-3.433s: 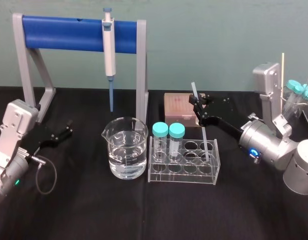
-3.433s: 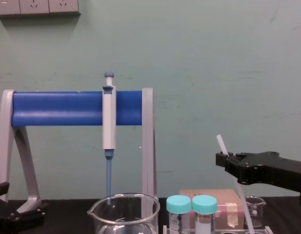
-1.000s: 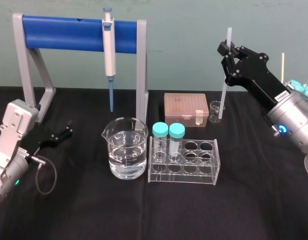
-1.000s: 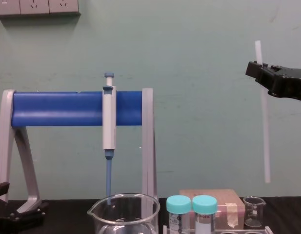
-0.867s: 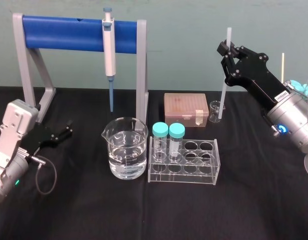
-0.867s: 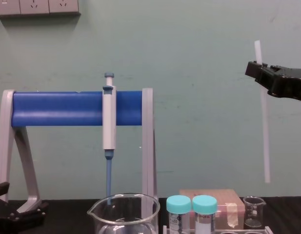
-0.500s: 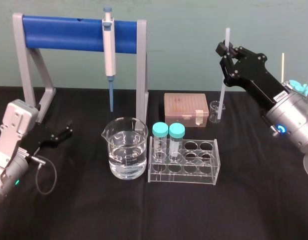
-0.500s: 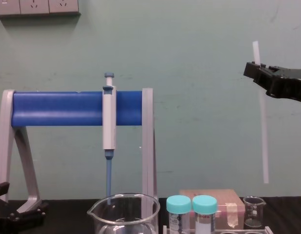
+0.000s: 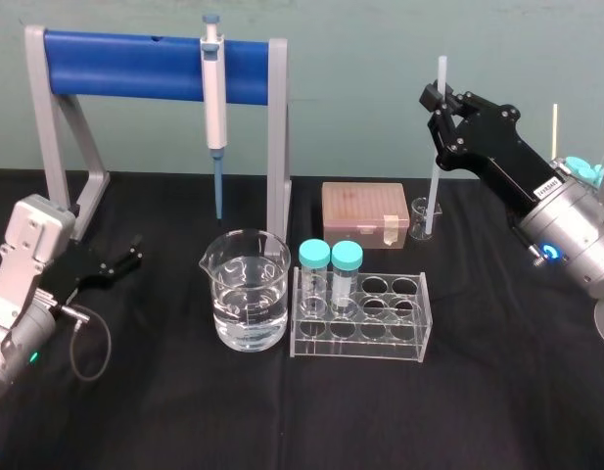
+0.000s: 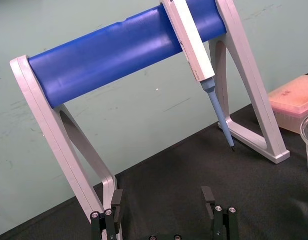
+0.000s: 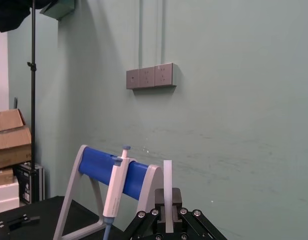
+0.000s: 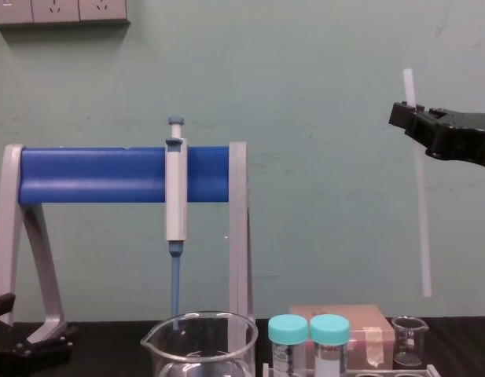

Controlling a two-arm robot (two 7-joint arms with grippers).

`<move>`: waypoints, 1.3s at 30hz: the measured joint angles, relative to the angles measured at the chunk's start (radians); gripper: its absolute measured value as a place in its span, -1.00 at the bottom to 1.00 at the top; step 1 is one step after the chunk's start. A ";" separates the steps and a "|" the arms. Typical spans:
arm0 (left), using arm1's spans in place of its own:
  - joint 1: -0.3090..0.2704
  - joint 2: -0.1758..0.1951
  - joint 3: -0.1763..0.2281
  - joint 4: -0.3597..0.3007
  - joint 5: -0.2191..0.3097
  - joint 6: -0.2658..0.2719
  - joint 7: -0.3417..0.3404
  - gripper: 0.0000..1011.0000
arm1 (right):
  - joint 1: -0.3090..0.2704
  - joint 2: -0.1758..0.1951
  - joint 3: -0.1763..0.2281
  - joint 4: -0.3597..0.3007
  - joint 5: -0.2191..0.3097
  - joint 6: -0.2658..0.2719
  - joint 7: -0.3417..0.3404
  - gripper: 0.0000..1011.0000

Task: Pick up the stirring rod with one hand, then place it down.

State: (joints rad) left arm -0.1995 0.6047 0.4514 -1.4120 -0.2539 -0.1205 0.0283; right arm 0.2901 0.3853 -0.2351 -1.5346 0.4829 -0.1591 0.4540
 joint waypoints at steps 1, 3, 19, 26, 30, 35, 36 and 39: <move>0.000 0.000 0.000 0.000 0.000 0.000 0.000 0.98 | 0.001 0.000 0.000 0.001 0.000 0.000 0.000 -0.86; 0.000 0.000 0.000 0.000 0.000 0.000 0.000 0.98 | 0.001 0.000 -0.001 0.002 0.001 0.000 0.001 -0.86; 0.000 0.000 0.000 0.000 0.000 0.000 0.000 0.98 | 0.002 0.001 -0.006 0.006 0.003 -0.001 0.003 -0.86; 0.000 0.000 0.000 0.000 0.000 0.000 0.000 0.98 | 0.000 0.001 -0.006 0.007 0.002 -0.002 0.003 -0.86; 0.000 0.000 0.000 0.000 0.000 0.000 0.000 0.98 | -0.001 0.001 -0.006 0.006 0.002 -0.003 0.003 -0.86; 0.000 0.000 0.000 0.000 0.000 0.000 0.000 0.98 | -0.003 0.002 -0.006 0.003 0.004 -0.004 0.004 -0.86; 0.000 0.000 0.000 0.000 0.000 0.000 0.000 0.98 | -0.003 0.003 -0.006 0.002 0.004 -0.004 0.004 -0.86; 0.000 0.000 0.000 0.000 0.000 0.000 0.000 0.98 | -0.004 0.003 -0.006 0.001 0.004 -0.003 0.004 -0.86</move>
State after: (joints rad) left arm -0.1995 0.6047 0.4514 -1.4120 -0.2539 -0.1205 0.0283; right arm 0.2858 0.3883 -0.2414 -1.5333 0.4873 -0.1620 0.4584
